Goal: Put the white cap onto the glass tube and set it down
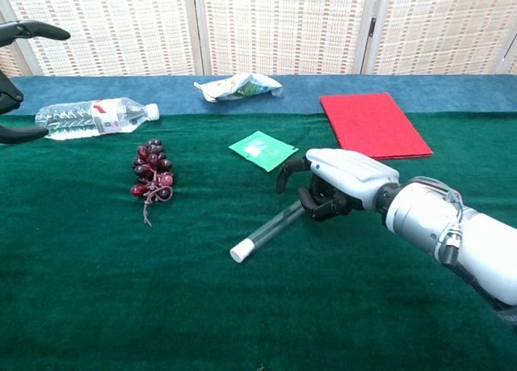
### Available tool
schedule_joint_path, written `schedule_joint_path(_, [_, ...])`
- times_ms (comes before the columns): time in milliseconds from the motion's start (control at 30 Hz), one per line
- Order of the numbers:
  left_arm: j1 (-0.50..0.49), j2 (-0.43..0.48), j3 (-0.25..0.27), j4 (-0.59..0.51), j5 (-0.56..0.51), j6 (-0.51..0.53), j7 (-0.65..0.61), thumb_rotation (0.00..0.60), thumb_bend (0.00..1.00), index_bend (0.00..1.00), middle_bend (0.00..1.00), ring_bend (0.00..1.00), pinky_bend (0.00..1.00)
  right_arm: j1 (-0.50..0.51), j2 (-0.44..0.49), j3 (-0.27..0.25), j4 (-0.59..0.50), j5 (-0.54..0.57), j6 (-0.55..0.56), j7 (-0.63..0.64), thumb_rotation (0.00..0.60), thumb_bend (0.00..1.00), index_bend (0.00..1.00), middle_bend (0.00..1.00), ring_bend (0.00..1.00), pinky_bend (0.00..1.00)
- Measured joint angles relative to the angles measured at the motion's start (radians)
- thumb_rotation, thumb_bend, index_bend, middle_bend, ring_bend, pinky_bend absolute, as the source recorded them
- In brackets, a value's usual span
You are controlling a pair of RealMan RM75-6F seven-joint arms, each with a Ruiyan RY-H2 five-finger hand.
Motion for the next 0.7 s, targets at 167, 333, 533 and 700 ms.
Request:
schedule_joint_path(167, [0.007,0.005,-0.007,0.011,-0.029,-0.002,0.005,0.6,0.3,0.13,0.98,0.85,0.92,-0.016,0.048,0.009,-0.058,-0.02,0.044,0.01,0.6,0.78,0.29,1.0,1.0,1.0])
schedule_joint_path(333, [0.016,0.024,-0.008,0.012,-0.072,-0.019,0.037,0.6,0.31,0.2,0.79,0.68,0.68,-0.046,0.128,0.018,-0.14,-0.037,0.102,0.01,0.6,0.78,0.32,0.81,0.97,0.95])
schedule_joint_path(533, [0.054,0.039,-0.014,0.038,-0.188,-0.002,0.186,0.6,0.32,0.23,0.52,0.4,0.36,-0.128,0.294,0.013,-0.251,-0.056,0.214,-0.01,0.6,0.78,0.3,0.35,0.43,0.43])
schedule_joint_path(700, [0.122,0.052,-0.018,0.068,-0.281,0.046,0.274,0.6,0.32,0.17,0.36,0.24,0.21,-0.236,0.5,-0.016,-0.384,-0.071,0.319,-0.054,0.6,0.78,0.09,0.1,0.16,0.15])
